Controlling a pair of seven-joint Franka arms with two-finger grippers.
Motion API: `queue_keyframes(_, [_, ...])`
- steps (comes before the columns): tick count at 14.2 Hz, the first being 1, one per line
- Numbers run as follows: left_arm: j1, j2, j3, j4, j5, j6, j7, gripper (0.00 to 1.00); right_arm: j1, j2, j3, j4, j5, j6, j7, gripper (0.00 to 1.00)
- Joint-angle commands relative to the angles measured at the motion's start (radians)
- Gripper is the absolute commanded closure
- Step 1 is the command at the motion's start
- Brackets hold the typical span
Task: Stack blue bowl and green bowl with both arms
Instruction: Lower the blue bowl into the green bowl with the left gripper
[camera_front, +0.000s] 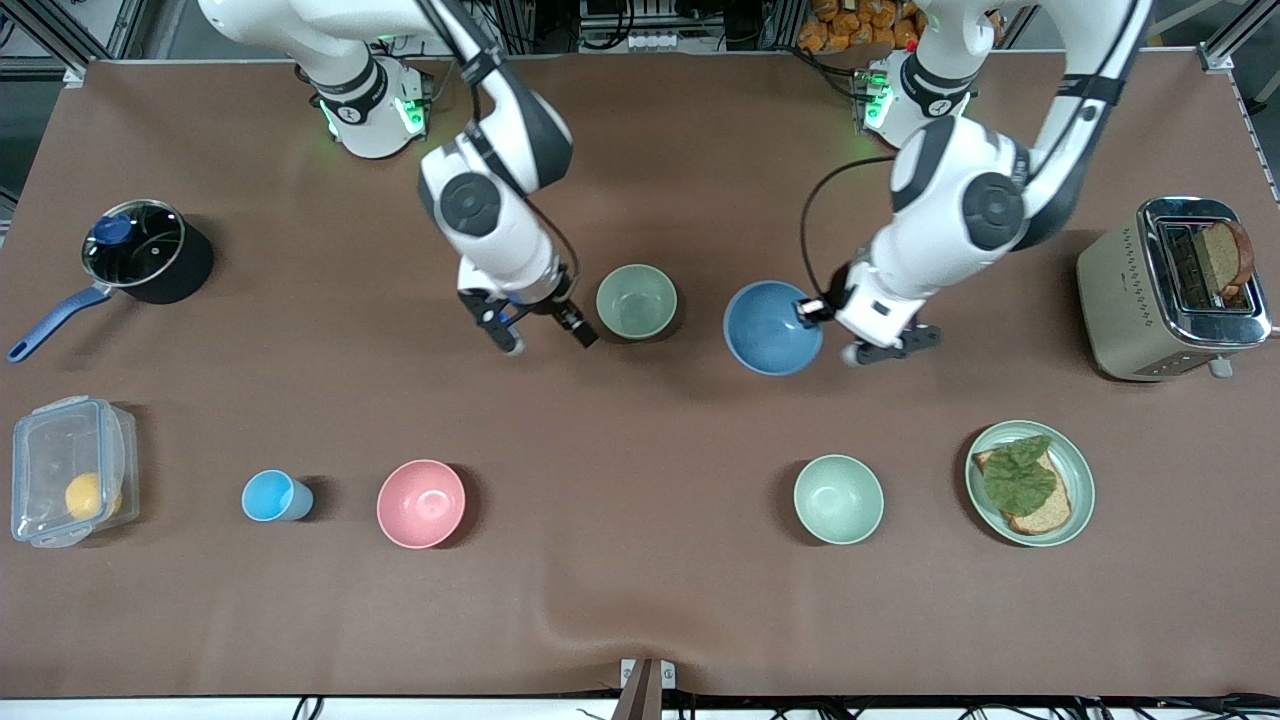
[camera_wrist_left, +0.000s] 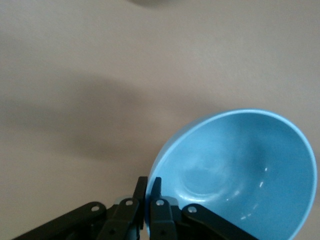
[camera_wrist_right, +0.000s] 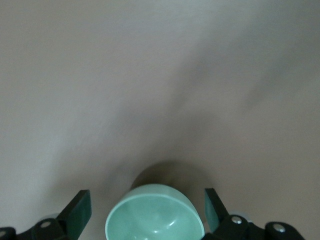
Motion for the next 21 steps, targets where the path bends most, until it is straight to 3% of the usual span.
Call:
queue_keyframes(1, [-0.091,0.036,0.0,0.032,-0.021,0.055,-0.082,1.0,-0.039,0.013,0.011,-0.024,0.143,-0.003,0.011,0.0])
queue_keyframes(4, [-0.229,0.146,0.006,0.099,0.008,0.1,-0.234,1.0,-0.056,0.064,0.013,-0.034,0.228,-0.001,0.008,0.0])
queue_keyframes(8, [-0.28,0.206,0.006,0.1,0.101,0.105,-0.314,1.0,-0.05,0.151,0.016,-0.049,0.419,0.124,-0.003,0.0])
queue_keyframes(13, [-0.315,0.286,0.006,0.115,0.182,0.181,-0.389,1.0,-0.036,0.159,0.019,-0.075,0.676,0.125,-0.194,0.0])
queue_keyframes(21, [-0.366,0.328,0.006,0.121,0.256,0.186,-0.501,1.0,0.001,0.151,0.019,-0.104,0.725,0.146,-0.205,0.0])
